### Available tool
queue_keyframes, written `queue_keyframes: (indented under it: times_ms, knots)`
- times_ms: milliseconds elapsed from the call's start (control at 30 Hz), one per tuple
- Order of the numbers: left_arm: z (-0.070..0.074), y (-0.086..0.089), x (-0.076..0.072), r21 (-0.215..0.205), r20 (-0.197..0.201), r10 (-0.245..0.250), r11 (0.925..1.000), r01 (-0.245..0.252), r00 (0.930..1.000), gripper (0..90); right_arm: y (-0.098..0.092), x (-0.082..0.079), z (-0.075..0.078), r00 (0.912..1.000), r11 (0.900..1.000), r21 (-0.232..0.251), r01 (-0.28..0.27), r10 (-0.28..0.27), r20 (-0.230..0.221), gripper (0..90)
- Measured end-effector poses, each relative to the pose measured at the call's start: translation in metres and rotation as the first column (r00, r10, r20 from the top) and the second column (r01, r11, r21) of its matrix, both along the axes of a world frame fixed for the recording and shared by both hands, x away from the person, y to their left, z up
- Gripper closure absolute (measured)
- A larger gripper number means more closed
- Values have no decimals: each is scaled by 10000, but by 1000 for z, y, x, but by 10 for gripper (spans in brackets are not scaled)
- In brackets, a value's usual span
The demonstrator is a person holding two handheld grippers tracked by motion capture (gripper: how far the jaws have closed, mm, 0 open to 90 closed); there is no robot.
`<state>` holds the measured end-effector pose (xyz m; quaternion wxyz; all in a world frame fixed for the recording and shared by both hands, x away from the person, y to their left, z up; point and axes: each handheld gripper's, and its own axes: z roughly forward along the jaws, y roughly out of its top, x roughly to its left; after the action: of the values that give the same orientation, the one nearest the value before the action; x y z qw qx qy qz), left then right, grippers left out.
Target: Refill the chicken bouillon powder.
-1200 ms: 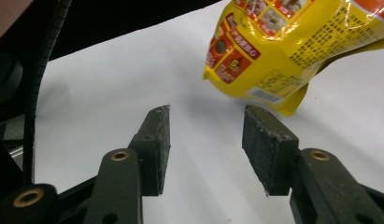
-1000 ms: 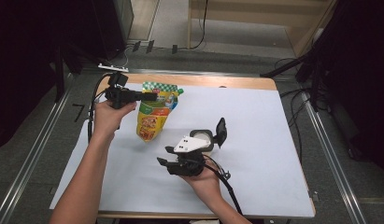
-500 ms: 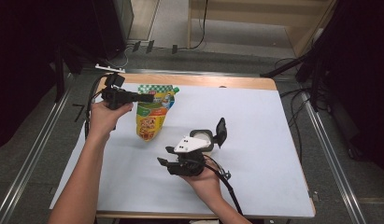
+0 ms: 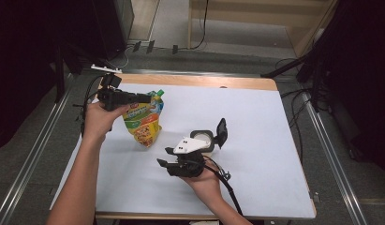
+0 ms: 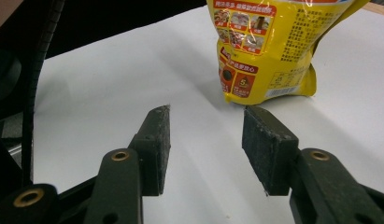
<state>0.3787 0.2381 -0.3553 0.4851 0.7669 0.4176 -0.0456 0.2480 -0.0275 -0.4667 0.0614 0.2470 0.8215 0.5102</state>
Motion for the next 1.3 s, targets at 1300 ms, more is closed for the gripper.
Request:
queue_keyframes:
  times_ms: [1300]
  knots:
    - [25, 11, -15, 30, 205, 102, 9999, -103, 9997, 667, 0, 2, 1, 9995, 9998, -9, -218, 217, -227, 547]
